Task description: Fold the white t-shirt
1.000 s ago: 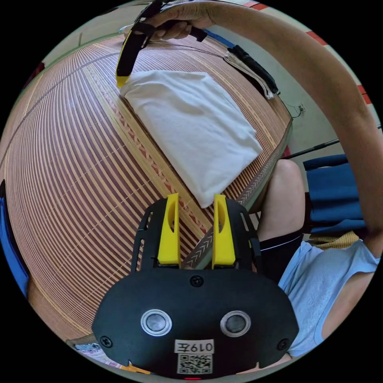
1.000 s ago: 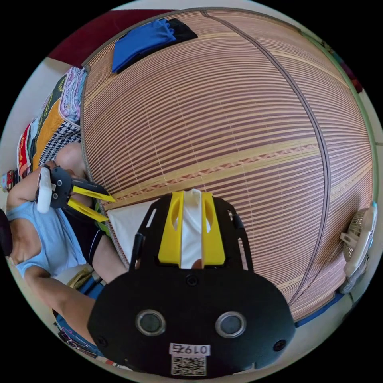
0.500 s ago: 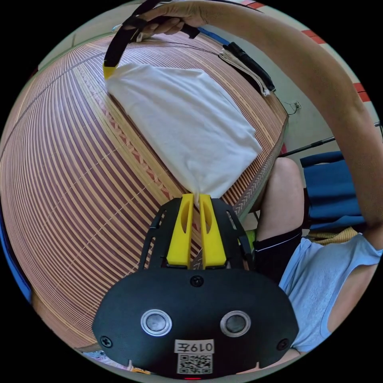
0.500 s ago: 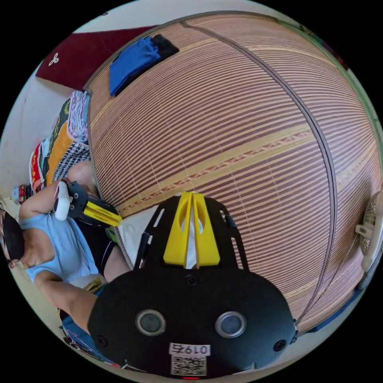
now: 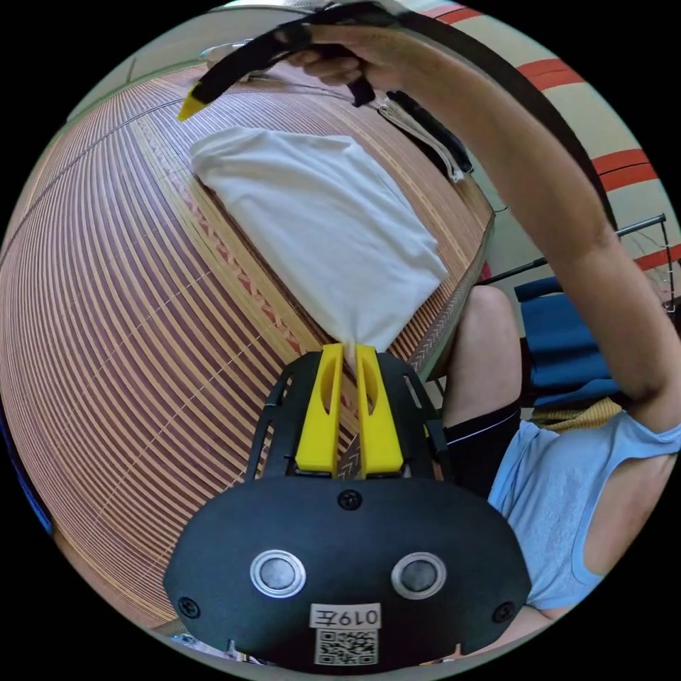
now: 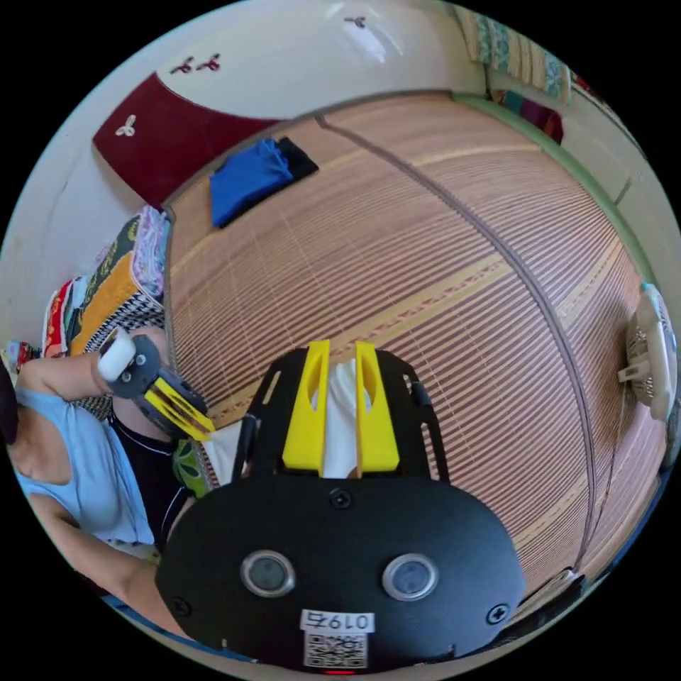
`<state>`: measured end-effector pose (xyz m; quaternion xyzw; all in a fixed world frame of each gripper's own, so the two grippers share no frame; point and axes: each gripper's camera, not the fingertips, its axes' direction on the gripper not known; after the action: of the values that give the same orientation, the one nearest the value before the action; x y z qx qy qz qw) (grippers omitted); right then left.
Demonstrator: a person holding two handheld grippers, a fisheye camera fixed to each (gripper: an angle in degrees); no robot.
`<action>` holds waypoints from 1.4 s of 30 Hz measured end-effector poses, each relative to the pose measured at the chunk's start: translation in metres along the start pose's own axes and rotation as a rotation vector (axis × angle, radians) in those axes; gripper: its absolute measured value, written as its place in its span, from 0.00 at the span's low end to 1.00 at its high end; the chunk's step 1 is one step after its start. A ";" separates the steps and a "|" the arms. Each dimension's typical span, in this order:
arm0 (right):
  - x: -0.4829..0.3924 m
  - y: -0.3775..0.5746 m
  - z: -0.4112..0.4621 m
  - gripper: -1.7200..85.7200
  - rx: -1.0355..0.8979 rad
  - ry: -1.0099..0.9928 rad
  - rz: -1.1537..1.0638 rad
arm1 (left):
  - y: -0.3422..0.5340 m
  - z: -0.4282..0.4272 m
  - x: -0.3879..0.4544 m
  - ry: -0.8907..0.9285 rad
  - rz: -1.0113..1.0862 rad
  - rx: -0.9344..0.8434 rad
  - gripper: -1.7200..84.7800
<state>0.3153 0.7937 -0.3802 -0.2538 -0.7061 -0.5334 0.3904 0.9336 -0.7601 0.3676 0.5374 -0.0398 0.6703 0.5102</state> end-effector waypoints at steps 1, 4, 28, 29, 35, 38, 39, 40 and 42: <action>-0.028 0.026 -0.007 0.10 0.083 0.050 -0.018 | 0.003 -0.014 -0.007 0.013 -0.015 0.035 0.04; -0.123 0.105 -0.001 0.10 0.214 0.261 -0.069 | 0.010 -0.053 -0.026 -0.013 -0.074 0.133 0.04; -0.551 0.378 0.393 0.11 -0.078 1.146 -0.346 | -0.043 -0.115 -0.026 -0.187 -0.078 0.267 0.11; -0.556 0.386 0.403 0.11 -0.091 1.146 -0.355 | -0.046 -0.120 -0.032 -0.165 -0.083 0.276 0.11; -0.577 0.415 0.445 0.11 -0.090 1.186 -0.369 | -0.058 -0.139 -0.054 -0.155 -0.110 0.292 0.10; -0.591 0.426 0.468 0.11 -0.086 1.196 -0.395 | -0.065 -0.150 -0.067 -0.152 -0.127 0.309 0.10; -0.593 0.429 0.473 0.11 -0.087 1.202 -0.402 | -0.066 -0.152 -0.070 -0.154 -0.133 0.312 0.10; -0.596 0.435 0.483 0.11 -0.094 1.220 -0.406 | -0.069 -0.157 -0.077 -0.155 -0.147 0.317 0.10; -0.596 0.444 0.495 0.10 -0.088 1.256 -0.390 | -0.072 -0.162 -0.088 -0.148 -0.165 0.323 0.11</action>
<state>0.8583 1.4332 -0.6858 0.2225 -0.3547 -0.6695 0.6135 0.8672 -0.6848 0.1970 0.6614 0.0750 0.5824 0.4666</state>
